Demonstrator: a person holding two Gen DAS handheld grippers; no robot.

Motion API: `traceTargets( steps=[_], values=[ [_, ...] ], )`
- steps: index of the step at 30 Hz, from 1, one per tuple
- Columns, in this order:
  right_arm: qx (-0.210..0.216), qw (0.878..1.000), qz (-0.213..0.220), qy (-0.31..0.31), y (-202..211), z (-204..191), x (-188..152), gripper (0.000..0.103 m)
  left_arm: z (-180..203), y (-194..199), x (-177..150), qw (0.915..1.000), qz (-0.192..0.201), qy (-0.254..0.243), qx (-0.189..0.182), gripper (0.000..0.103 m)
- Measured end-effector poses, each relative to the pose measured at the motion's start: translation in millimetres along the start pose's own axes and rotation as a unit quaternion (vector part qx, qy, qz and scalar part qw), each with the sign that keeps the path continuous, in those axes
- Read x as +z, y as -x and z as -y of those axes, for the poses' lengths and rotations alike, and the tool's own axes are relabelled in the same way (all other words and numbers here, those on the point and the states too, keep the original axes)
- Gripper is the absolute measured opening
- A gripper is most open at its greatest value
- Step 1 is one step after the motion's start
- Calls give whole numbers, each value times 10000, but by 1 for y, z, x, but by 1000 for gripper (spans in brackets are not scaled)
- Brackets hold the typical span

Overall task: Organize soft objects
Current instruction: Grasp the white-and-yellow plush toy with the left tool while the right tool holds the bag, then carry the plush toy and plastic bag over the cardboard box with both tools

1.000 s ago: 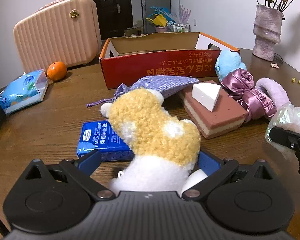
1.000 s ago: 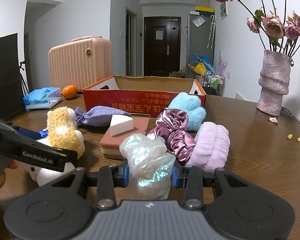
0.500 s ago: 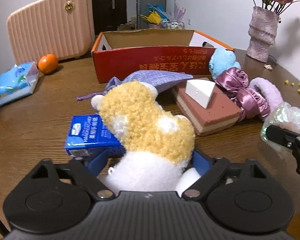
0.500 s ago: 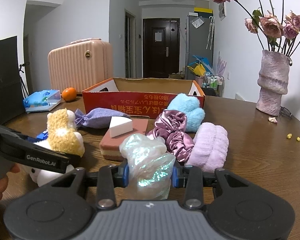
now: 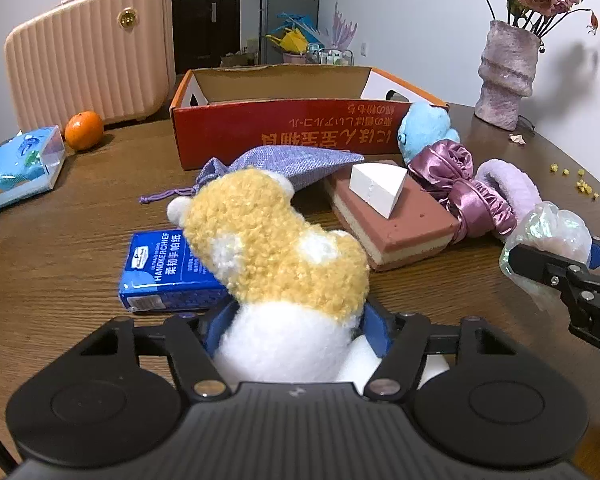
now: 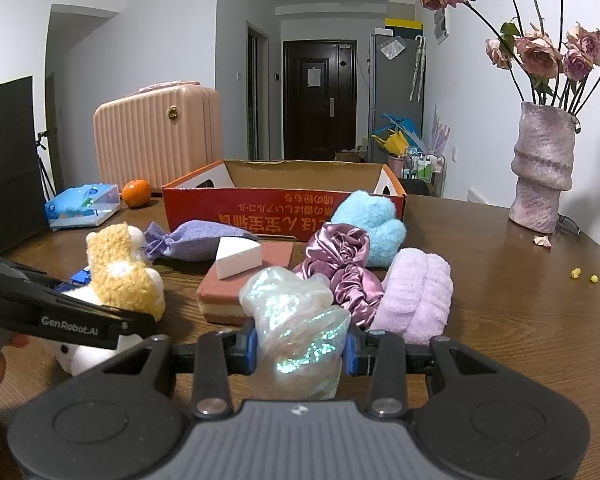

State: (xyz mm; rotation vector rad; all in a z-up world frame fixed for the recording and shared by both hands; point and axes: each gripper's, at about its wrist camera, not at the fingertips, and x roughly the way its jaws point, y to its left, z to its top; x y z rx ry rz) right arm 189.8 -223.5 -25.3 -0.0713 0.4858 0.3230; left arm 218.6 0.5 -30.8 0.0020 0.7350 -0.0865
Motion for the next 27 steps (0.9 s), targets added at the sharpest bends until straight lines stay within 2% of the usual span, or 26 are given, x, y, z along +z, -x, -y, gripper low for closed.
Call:
traceTargets(
  steps=[12, 23, 27],
  values=[
    [-26, 9999, 101, 2, 2, 1, -1, 38, 0, 30, -2, 9984, 556, 53, -15, 63],
    [-65, 9996, 282, -21, 7, 2, 1, 38, 7, 70, -8, 9920, 1261, 74, -9, 63],
    [-107, 9993, 349, 9, 10, 1, 5, 38, 11, 78, -7, 9902, 1398, -13, 38, 63]
  ],
)
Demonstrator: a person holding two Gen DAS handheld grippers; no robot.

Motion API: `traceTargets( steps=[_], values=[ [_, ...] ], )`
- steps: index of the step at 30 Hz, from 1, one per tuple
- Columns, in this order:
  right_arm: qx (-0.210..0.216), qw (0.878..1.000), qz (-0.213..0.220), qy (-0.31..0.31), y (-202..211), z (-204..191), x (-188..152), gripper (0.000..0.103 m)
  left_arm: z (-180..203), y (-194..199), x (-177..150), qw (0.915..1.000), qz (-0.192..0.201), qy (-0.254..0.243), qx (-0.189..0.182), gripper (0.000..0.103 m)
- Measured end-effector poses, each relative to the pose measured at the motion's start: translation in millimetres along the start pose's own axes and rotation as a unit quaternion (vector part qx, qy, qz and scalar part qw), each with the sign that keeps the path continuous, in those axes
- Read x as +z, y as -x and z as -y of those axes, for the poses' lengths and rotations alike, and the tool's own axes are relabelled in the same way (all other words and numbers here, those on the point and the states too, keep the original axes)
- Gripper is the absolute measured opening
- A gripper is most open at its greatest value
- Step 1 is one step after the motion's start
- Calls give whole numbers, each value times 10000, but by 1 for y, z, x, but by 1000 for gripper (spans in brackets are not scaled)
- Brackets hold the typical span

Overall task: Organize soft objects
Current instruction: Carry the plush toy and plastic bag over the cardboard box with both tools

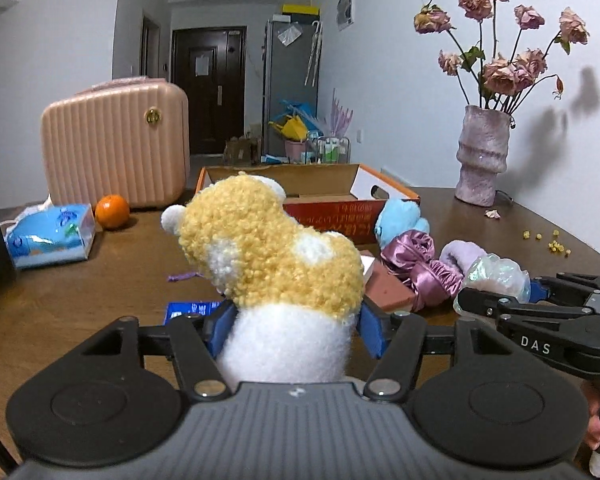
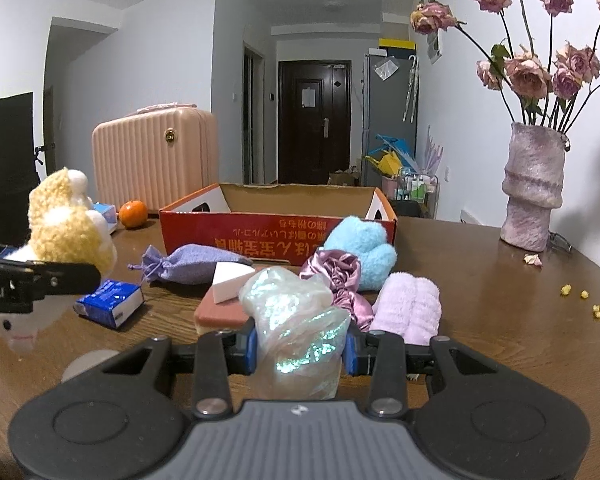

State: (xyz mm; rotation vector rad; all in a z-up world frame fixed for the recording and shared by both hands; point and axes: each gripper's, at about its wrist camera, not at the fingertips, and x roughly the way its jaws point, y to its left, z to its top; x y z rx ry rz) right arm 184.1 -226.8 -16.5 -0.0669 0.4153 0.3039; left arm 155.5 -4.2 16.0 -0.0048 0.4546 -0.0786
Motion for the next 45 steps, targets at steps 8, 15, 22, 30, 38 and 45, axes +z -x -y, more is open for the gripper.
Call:
traceTargets(
  steps=[8, 15, 22, 30, 38, 45],
  values=[
    [-50, 9998, 173, 17, 4, -2, 14, 38, 3, 2, 12, 9999, 149, -25, 70, 63],
    [-88, 9994, 327, 13, 3, -3, 31, 38, 1, 0, 30, 9994, 322, 52, 145, 63],
    [-120, 9987, 492, -12, -4, -3, 49, 38, 0, -8, 46, 9989, 420, 153, 170, 63],
    [-135, 9979, 633, -82, -21, -4, 71, 38, -1, -21, 64, 9978, 551, 289, 223, 63],
    [-193, 9965, 779, -220, -42, 0, 93, 38, -2, -42, 85, 9967, 643, 413, 284, 63],
    [-231, 9966, 725, -304, -69, 6, 108, 38, -5, -68, 97, 9962, 606, 493, 377, 63]
  ],
)
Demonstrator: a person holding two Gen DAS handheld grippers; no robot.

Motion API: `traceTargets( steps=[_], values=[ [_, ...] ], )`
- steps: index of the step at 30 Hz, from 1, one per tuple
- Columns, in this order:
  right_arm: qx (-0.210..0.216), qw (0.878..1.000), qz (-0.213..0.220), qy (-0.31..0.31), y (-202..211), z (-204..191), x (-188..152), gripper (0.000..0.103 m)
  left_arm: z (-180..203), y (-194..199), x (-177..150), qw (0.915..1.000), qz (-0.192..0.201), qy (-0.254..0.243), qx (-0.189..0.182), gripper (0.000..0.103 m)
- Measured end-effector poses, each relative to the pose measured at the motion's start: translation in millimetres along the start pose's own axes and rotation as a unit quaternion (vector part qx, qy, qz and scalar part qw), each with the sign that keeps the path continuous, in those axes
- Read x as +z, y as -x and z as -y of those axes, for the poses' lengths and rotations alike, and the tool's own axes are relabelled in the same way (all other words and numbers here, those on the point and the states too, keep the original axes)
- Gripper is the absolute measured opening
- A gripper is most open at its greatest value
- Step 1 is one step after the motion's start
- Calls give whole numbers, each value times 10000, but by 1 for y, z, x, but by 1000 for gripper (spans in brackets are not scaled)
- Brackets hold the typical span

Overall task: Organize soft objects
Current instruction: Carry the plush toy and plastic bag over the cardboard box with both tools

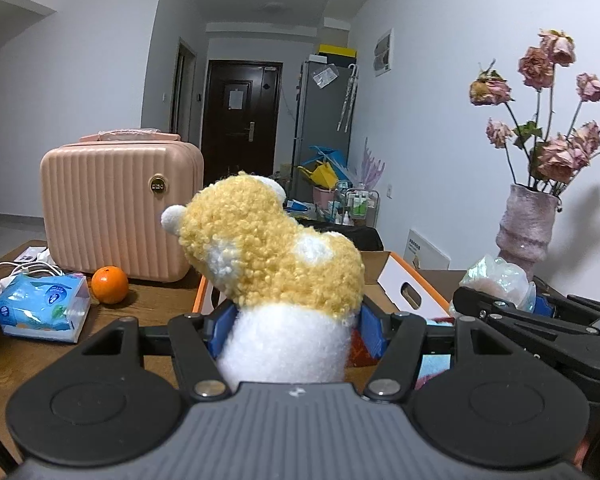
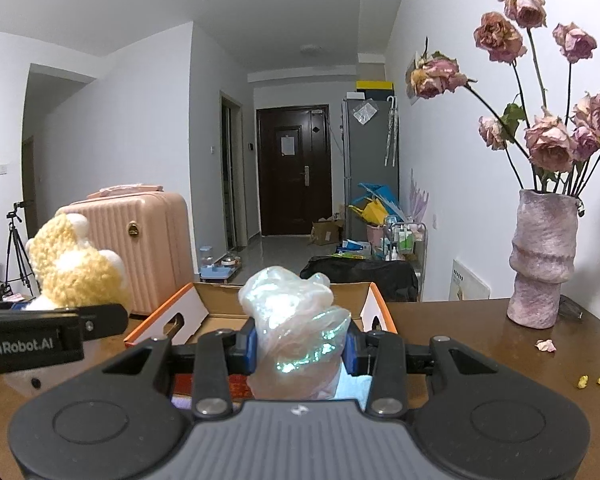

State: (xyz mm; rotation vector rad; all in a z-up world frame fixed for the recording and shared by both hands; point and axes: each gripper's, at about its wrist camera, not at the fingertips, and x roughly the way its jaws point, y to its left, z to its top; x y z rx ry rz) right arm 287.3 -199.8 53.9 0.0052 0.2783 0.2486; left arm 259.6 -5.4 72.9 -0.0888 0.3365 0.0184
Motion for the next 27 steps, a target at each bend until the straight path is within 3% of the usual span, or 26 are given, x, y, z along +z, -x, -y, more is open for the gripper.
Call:
traceTargets(
  steps=[27],
  values=[
    [-298, 9977, -607, -91, -131, 8, 26, 38, -6, -123, 22, 9982, -370, 142, 444, 63]
  ],
)
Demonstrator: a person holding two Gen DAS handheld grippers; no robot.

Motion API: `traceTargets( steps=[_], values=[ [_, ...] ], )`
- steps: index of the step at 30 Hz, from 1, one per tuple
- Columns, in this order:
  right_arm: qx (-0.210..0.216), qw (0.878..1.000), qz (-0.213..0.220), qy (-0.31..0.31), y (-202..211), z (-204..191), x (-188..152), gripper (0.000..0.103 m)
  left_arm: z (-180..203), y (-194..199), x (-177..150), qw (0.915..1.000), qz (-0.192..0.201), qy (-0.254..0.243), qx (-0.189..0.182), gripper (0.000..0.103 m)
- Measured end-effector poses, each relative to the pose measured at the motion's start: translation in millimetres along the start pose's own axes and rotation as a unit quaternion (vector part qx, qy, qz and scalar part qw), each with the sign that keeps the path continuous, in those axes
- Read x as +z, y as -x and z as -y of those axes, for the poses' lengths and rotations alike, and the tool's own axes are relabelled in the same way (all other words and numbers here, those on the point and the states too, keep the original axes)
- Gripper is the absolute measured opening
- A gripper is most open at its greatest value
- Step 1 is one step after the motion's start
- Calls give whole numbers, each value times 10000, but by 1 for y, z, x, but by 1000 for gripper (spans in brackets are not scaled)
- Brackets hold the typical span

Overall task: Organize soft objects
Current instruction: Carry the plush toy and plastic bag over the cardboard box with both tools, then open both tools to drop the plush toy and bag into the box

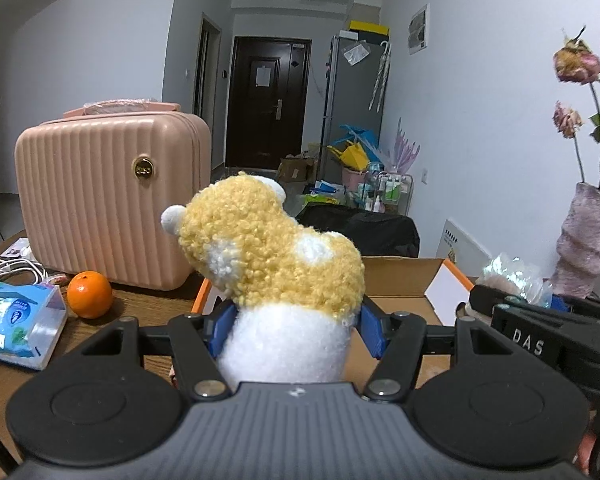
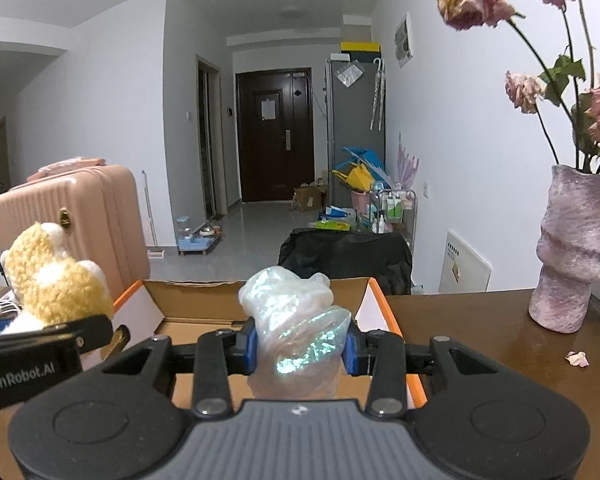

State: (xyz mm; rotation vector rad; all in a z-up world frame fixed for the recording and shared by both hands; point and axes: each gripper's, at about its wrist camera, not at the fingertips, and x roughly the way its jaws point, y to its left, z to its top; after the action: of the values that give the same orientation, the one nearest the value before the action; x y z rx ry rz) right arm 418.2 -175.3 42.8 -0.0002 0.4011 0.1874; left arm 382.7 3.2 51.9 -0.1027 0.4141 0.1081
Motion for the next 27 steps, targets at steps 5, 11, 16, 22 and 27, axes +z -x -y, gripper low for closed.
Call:
traceTargets(
  steps=[5, 11, 16, 22, 27],
  values=[
    [-72, 9998, -199, 26, -23, 1, 5, 38, 2, -24, 3, 9999, -107, -26, 68, 63],
    [-99, 9990, -427, 17, -46, 1, 4, 38, 3, -49, 7, 9996, -243, 17, 158, 63],
    [-104, 9986, -522, -3, -56, 2, -3, 38, 0, -67, 11, 9992, -306, 113, 234, 63],
    [-211, 9980, -601, 38, -65, 1, -5, 46, -1, -77, 8, 9983, -501, 107, 267, 77],
    [-372, 9975, -608, 3, -65, 5, -5, 79, -7, -68, 9, 9981, -324, 180, 496, 103]
  ],
)
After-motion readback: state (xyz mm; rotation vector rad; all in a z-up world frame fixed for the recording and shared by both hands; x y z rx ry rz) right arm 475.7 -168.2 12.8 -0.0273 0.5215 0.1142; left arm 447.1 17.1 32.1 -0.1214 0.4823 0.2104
